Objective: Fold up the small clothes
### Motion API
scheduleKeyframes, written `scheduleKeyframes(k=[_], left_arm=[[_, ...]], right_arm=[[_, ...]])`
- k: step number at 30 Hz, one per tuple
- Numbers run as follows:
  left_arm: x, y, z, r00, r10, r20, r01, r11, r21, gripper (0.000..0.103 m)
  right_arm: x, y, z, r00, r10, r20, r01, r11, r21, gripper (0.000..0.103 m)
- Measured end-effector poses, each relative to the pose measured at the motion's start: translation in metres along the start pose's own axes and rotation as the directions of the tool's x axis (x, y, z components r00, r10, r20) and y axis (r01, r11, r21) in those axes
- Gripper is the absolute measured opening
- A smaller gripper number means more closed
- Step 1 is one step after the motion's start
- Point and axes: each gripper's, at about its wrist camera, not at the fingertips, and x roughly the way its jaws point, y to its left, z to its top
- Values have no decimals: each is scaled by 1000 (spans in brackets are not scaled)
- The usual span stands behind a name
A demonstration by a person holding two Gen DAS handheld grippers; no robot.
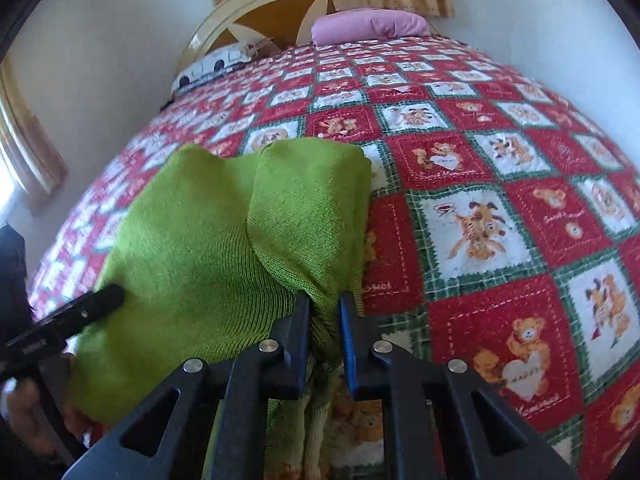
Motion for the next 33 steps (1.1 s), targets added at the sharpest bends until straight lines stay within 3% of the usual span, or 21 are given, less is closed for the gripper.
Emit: scheduleKeyframes(k=[2, 4, 5, 6, 8, 10, 11, 12, 13, 16, 20, 21, 24, 25, 28, 31, 32, 33], left_arm=[[0, -2, 1, 1000, 2, -2, -2, 1000, 18, 103], [1, -2, 0, 1000, 2, 0, -2, 1000, 15, 103], [3, -2, -2, 1000, 0, 0, 0, 1000, 11, 103], [5, -3, -3, 1000, -1, 0, 1, 1000, 7, 103], [6, -3, -5, 1000, -6, 6, 6, 1000, -2, 103], [5, -1, -7, 1000, -12, 7, 12, 1000, -11, 103], [5, 1, -7, 1000, -19, 4, 19, 1000, -19, 103], [5, 2, -9, 1000, -30, -1, 30, 999, -25, 103], [5, 3, -10, 999, -36, -3, 36, 999, -28, 103], [3, 5, -17, 998, -56, 16, 56, 998, -31, 103], [4, 2, -18, 998, -60, 8, 60, 998, -16, 103], [2, 3, -18, 998, -67, 14, 68, 997, -25, 103], [-3, 12, -19, 994, -110, 19, 111, 991, -69, 103], [-6, 14, -21, 992, -122, 24, 123, 989, -82, 103], [-9, 12, -23, 993, -112, 38, 115, 990, -79, 103], [-8, 8, -23, 995, -97, 39, 100, 993, -66, 103], [-8, 8, -22, 995, -95, 38, 98, 993, -67, 103], [-8, 7, -22, 995, -95, 36, 97, 993, -68, 103]], right_arm=[[-6, 4, 3, 1000, 11, -10, -11, 1000, -20, 17], [-17, 6, 10, 1000, 11, 17, -10, 1000, -22, 33], [-23, 8, 16, 999, -3, 47, 4, 1000, -20, 47], [-27, 11, 25, 996, -21, 88, 24, 999, -31, 50], [-21, 13, 42, 993, -58, 100, 62, 997, -34, 50], [3, 7, 57, 999, -34, 30, 34, 999, 4, 50], [26, -1, 64, 999, -19, -45, 21, 999, 46, 47], [39, -5, 67, 997, 4, -80, 2, 996, 84, 18], [46, -8, 68, 994, 63, -93, -53, 993, 110, 6], [25, -7, 73, 997, 63, 35, -67, 990, 122, 6], [53, -14, 56, 998, 4, -68, 4, 992, 124, 6], [49, -18, 53, 999, 11, -43, -6, 992, 127, 10], [14, -23, 46, 1000, 20, 10, -22, 986, 166, 42], [-1, -21, 40, 999, 41, 30, -45, 986, 163, 47], [-39, -2, 18, 996, 84, 44, -87, 994, 74, 49], [-57, 17, -15, 990, 138, -9, -138, 990, 6, 49], [-55, 23, -28, 991, 123, -49, -125, 992, -25, 49], [-49, 26, -40, 993, 73, -90, -78, 996, -50, 34]])
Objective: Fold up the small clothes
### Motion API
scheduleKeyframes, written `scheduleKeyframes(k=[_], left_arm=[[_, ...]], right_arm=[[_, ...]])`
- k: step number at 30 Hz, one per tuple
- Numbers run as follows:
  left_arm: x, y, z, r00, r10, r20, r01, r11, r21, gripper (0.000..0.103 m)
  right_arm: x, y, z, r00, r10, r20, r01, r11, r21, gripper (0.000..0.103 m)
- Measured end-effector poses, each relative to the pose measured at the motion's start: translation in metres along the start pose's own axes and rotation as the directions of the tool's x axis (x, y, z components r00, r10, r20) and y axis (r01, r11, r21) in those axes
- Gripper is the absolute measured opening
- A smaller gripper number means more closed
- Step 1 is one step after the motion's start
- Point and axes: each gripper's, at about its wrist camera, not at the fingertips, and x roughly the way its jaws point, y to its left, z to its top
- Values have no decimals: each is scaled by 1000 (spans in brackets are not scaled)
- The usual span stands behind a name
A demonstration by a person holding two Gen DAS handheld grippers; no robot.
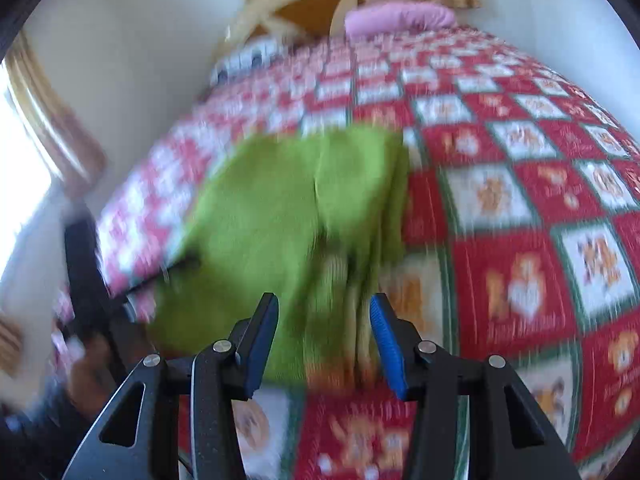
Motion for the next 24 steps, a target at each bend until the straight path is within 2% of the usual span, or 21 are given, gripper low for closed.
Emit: scheduleKeyframes(k=[1, 3, 6, 9, 10, 12, 14, 17, 20, 24], left_arm=[[0, 0, 1, 1000, -1, -7, 1, 1000, 0, 103], [-1, -3, 0, 1000, 0, -22, 0, 1000, 4, 103], [-1, -9, -1, 1000, 20, -12, -20, 998, 51, 103], [6, -5, 1, 999, 8, -32, -6, 999, 43, 103], [6, -2, 2, 999, -5, -38, 6, 1000, 24, 103], [8, 2, 2, 998, -26, -50, 27, 1000, 5, 103], [12, 5, 1, 997, -51, -64, 50, 999, -10, 103], [14, 4, 0, 996, -61, -72, 61, 998, -7, 103], [16, 3, -1, 994, -79, -78, 80, 997, 6, 103], [18, 0, -1, 993, -86, -80, 88, 996, 21, 103]], right_arm=[[3, -2, -7, 1000, -20, -18, 19, 1000, -7, 13], [3, -6, -21, 999, -32, -13, 32, 999, -3, 13], [2, -18, -34, 1000, 9, -13, -8, 998, 64, 13], [6, -25, -34, 999, 34, -6, -34, 998, 62, 20], [2, -27, -32, 998, 60, -1, -60, 995, 74, 36], [-9, -30, -22, 998, 59, 20, -60, 994, 96, 55], [-20, -37, -10, 992, 94, 88, -104, 988, 117, 57], [-14, -55, 16, 975, 171, 139, -196, 962, 188, 57], [12, -74, 41, 950, 275, 147, -308, 905, 295, 57], [51, -95, 59, 935, 328, 137, -355, 843, 405, 57]])
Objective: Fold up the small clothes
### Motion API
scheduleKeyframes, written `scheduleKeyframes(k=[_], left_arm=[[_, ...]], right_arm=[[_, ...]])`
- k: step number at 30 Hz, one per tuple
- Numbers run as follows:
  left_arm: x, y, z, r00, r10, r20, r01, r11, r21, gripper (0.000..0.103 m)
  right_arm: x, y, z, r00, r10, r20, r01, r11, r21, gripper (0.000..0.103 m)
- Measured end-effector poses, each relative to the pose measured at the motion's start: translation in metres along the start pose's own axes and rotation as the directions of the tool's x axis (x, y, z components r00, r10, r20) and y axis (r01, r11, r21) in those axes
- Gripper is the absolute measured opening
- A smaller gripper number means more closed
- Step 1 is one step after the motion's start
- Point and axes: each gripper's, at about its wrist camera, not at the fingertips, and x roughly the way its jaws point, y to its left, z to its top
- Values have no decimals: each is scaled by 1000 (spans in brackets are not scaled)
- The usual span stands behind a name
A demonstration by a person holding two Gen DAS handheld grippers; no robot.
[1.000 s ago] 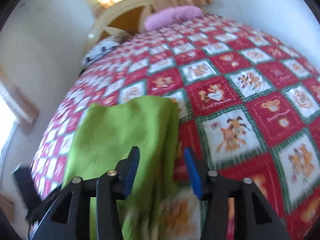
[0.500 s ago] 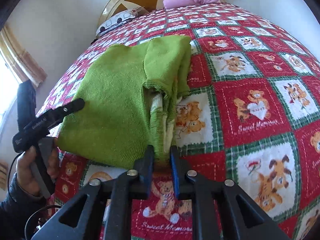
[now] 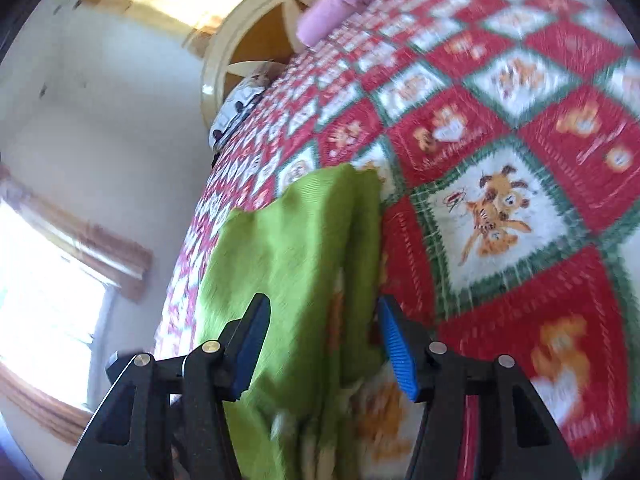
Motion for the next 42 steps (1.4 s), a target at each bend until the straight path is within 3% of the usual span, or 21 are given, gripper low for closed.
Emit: scheduleKeyframes(k=[2, 6, 12, 14, 15, 16, 17, 18, 20, 24, 31, 42], left_arm=[[1, -1, 0, 1000, -1, 2, 1, 1000, 7, 103], [1, -1, -1, 1000, -3, 4, 3, 1000, 18, 103], [-1, -1, -1, 1000, -4, 11, 4, 1000, 22, 102], [-3, -3, -2, 1000, -6, 21, 5, 999, 31, 93], [-5, -6, -1, 1000, -18, 24, 17, 999, 45, 80], [-8, -11, 0, 999, -21, 30, 19, 997, 73, 76], [-9, -16, 0, 999, -44, 29, 41, 994, 99, 45], [-10, -23, 1, 998, -60, 15, 57, 990, 126, 46], [-11, -30, 6, 1000, -19, 3, 18, 988, 151, 44], [-21, -31, 15, 1000, -20, -10, 21, 991, 134, 39], [-41, -39, 13, 1000, 1, 13, -3, 987, 164, 38], [-79, -28, -1, 996, 61, 60, -71, 979, 189, 38]], right_arm=[[13, -11, 5, 998, 53, -24, -51, 997, 54, 57], [30, -1, 11, 993, 105, -53, -104, 994, 19, 57], [52, 11, 15, 995, 78, -67, -79, 997, -17, 58], [54, 15, 16, 993, 89, -76, -92, 995, -37, 43], [56, 15, 17, 992, 97, -84, -100, 994, -40, 31], [57, 17, 17, 991, 103, -86, -107, 993, -42, 29], [56, 18, 17, 992, 96, -81, -100, 994, -50, 28], [54, 20, 17, 993, 91, -76, -96, 993, -64, 27], [50, 27, 17, 995, 74, -63, -80, 993, -88, 26], [37, 39, 17, 996, 84, -36, -87, 991, -106, 25], [18, 57, 8, 994, 105, -8, -105, 985, -133, 25], [24, 88, -21, 991, 131, -34, -135, 974, -181, 25]])
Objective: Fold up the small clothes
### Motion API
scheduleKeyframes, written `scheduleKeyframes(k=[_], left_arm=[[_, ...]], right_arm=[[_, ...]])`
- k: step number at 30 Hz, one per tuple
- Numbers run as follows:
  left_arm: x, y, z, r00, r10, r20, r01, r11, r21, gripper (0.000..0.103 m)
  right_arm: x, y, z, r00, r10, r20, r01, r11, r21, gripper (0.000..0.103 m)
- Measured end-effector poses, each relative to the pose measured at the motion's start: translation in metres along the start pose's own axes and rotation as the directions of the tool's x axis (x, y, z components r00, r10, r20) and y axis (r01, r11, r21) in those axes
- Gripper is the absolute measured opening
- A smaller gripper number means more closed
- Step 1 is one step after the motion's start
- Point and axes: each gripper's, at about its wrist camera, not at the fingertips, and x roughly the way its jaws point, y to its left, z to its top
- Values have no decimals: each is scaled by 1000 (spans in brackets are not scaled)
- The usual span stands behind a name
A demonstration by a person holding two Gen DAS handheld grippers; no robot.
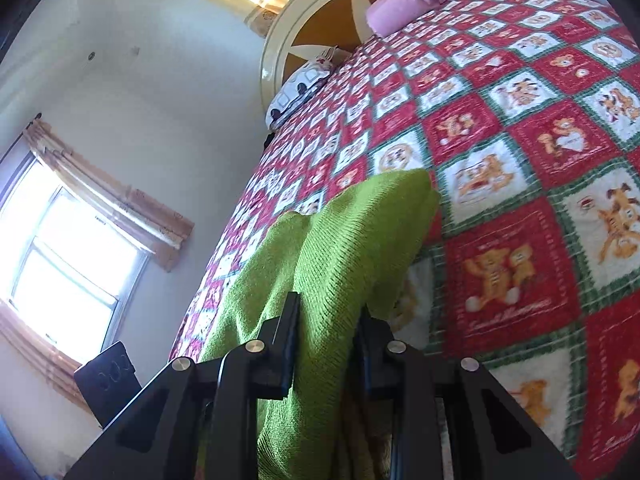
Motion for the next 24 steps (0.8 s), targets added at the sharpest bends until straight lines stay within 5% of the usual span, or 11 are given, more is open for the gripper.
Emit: scheduleKeyframes(k=[24], left_arm=[[-87, 80, -44, 992, 115, 60, -108, 987, -115, 38]], right_arm=[[82, 113, -56, 987, 98, -130, -113, 987, -111, 25]])
